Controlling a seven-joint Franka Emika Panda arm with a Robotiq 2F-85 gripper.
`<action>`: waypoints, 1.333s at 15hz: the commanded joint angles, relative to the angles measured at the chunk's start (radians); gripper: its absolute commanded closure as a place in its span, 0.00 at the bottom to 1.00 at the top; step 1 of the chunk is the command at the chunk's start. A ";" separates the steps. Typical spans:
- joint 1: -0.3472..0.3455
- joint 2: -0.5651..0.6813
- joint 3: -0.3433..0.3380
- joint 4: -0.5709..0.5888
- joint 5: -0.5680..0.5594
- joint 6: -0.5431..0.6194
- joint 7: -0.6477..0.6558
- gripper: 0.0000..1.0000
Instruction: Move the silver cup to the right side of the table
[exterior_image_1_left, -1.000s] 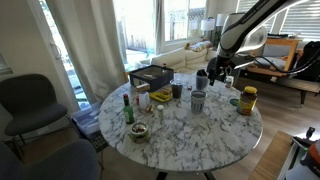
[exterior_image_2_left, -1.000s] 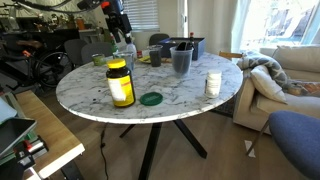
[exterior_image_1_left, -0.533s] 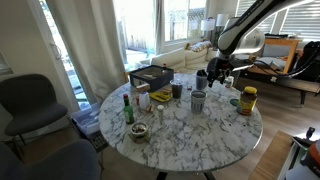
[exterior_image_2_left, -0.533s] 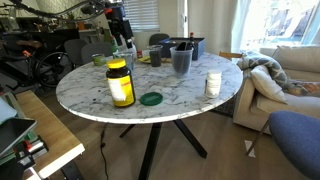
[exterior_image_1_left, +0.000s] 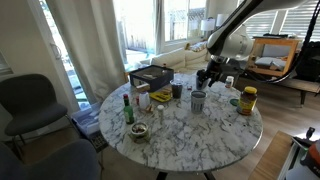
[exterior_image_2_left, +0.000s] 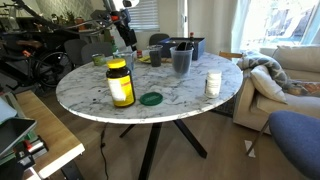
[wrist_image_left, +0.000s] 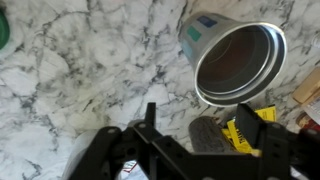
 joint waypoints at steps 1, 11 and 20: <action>0.001 0.078 0.002 0.055 0.095 -0.043 -0.056 0.47; -0.085 0.157 0.045 0.098 0.018 -0.094 0.024 0.95; -0.092 -0.005 0.017 0.042 -0.160 -0.091 0.146 0.99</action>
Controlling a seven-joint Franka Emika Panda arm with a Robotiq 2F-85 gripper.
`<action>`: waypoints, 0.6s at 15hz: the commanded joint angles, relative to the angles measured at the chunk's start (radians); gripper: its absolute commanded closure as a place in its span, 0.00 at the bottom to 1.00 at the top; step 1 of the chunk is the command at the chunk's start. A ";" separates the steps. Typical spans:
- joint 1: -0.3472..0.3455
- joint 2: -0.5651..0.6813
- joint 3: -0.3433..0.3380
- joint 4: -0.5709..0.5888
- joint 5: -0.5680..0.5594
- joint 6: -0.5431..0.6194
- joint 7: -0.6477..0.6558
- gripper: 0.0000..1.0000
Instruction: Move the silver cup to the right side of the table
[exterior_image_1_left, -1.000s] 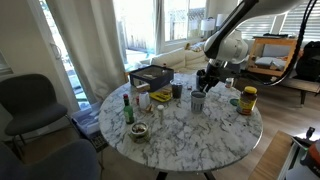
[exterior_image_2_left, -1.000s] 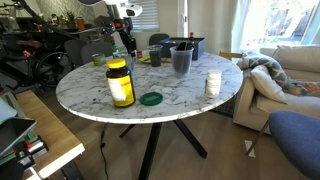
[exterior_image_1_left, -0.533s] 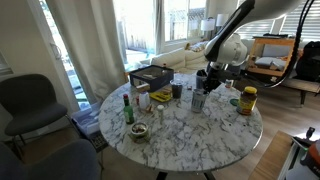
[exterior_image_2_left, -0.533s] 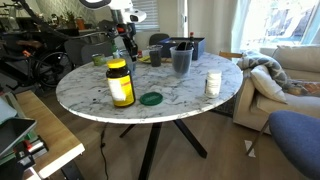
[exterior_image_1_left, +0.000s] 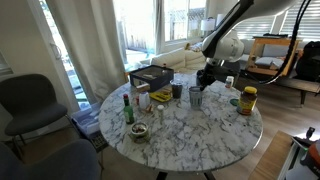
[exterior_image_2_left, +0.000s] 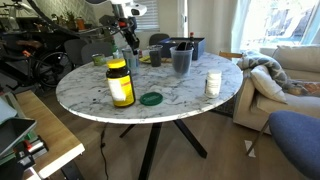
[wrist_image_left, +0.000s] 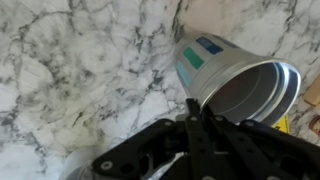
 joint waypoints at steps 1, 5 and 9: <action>-0.031 -0.173 -0.084 -0.106 -0.254 -0.010 0.200 0.99; -0.136 -0.329 -0.161 -0.178 -0.493 -0.002 0.422 0.99; -0.150 -0.340 -0.174 -0.163 -0.431 -0.003 0.354 0.99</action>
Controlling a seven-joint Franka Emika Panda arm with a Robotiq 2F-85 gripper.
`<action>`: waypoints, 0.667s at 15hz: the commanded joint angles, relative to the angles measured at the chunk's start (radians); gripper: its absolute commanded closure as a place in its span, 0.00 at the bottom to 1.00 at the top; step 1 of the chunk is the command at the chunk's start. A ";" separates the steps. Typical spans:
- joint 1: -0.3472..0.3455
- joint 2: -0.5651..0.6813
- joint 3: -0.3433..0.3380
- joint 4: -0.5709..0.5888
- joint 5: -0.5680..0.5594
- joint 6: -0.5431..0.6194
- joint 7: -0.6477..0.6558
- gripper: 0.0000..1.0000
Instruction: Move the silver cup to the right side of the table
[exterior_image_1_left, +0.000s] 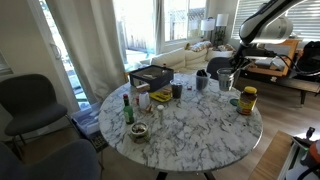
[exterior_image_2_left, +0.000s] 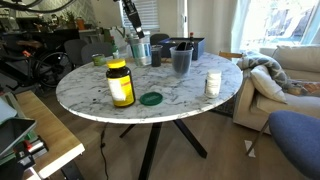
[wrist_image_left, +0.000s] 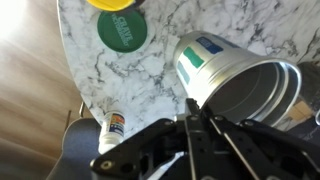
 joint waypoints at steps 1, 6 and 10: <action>0.002 0.015 0.014 0.002 0.024 0.036 0.027 0.99; -0.005 0.122 -0.046 0.101 0.232 0.138 0.086 0.99; -0.037 0.236 -0.078 0.173 0.317 0.182 0.164 0.99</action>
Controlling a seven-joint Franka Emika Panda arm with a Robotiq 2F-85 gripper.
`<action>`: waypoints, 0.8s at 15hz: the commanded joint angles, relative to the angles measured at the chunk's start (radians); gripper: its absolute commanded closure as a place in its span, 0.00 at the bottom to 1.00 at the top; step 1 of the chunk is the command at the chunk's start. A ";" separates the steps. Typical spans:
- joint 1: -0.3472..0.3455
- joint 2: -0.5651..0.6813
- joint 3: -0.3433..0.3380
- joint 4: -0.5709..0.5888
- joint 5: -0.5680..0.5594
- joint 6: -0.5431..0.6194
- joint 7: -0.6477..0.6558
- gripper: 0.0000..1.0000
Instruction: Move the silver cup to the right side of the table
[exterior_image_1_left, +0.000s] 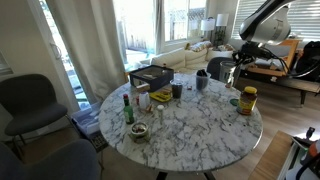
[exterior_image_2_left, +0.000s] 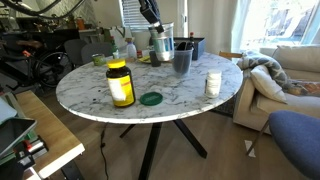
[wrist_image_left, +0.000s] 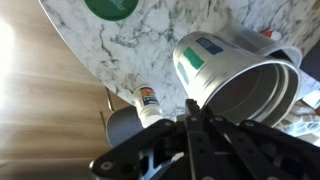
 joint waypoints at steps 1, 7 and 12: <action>-0.006 0.142 -0.030 0.084 0.125 0.071 0.030 0.99; -0.055 0.338 -0.027 0.289 0.317 -0.015 0.024 0.99; -0.053 0.438 -0.013 0.413 0.235 -0.079 0.107 0.99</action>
